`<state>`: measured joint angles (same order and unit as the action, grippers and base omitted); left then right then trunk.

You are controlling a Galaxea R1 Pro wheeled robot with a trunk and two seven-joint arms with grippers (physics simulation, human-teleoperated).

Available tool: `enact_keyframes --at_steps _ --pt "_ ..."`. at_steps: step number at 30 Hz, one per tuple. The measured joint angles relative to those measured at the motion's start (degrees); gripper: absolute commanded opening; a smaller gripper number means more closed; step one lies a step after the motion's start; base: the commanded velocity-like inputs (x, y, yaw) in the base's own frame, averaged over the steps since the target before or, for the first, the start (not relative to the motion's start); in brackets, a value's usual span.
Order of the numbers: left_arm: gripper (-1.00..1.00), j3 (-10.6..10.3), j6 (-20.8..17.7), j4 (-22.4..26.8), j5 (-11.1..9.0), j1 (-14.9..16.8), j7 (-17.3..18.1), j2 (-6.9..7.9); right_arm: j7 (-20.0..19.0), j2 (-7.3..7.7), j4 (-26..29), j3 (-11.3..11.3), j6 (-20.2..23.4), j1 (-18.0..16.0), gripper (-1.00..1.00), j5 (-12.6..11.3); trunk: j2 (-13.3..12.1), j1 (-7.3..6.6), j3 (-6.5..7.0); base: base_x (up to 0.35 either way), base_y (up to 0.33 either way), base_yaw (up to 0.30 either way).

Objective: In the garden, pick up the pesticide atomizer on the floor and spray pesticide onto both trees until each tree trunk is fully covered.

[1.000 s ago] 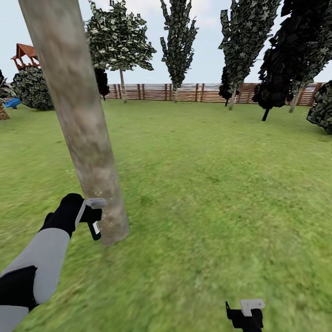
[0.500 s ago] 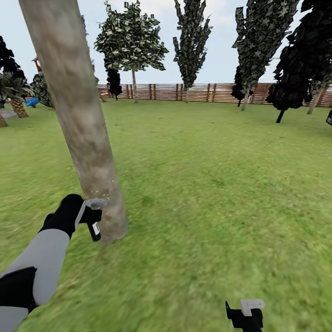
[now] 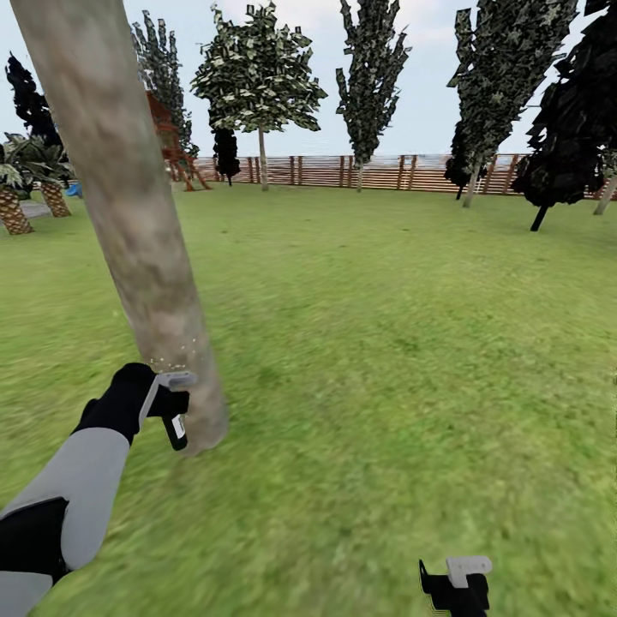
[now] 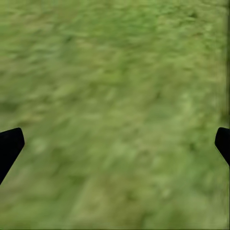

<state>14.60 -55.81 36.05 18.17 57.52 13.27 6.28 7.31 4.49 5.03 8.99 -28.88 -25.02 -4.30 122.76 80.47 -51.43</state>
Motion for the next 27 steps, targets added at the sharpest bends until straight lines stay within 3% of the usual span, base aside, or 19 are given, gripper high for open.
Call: enact_keyframes --at_steps 3,6,8,18,27 --pt "-1.0 0.1 0.2 0.0 0.3 -0.1 -0.1 0.45 0.0 -0.01 0.1 0.0 0.0 0.0 1.0 0.0 0.0 0.0 0.0 0.12 -0.27 0.0" --pt "-1.0 0.1 0.4 -0.1 0.4 -0.2 0.0 2.4 0.0 -0.01 0.1 0.0 0.0 0.0 1.0 0.0 0.0 0.01 0.0 0.072 -0.27 0.085" --pt "-1.0 0.1 0.4 -0.1 0.0 -0.2 0.0 2.68 0.0 -0.02 0.1 0.0 0.0 0.0 1.0 0.0 0.0 0.01 0.0 0.019 -0.271 0.228" --pt "-1.0 0.3 0.8 -0.2 -0.3 -3.4 -0.1 2.67 0.0 -0.02 0.1 0.0 0.0 0.0 1.0 0.0 0.0 0.02 0.0 0.004 -0.272 0.268" --pt "-1.0 0.4 0.8 -0.1 -0.3 -3.4 -0.6 2.14 0.0 -0.01 0.1 0.0 0.0 0.0 1.0 0.0 0.0 -0.01 0.0 0.188 -0.226 0.024"
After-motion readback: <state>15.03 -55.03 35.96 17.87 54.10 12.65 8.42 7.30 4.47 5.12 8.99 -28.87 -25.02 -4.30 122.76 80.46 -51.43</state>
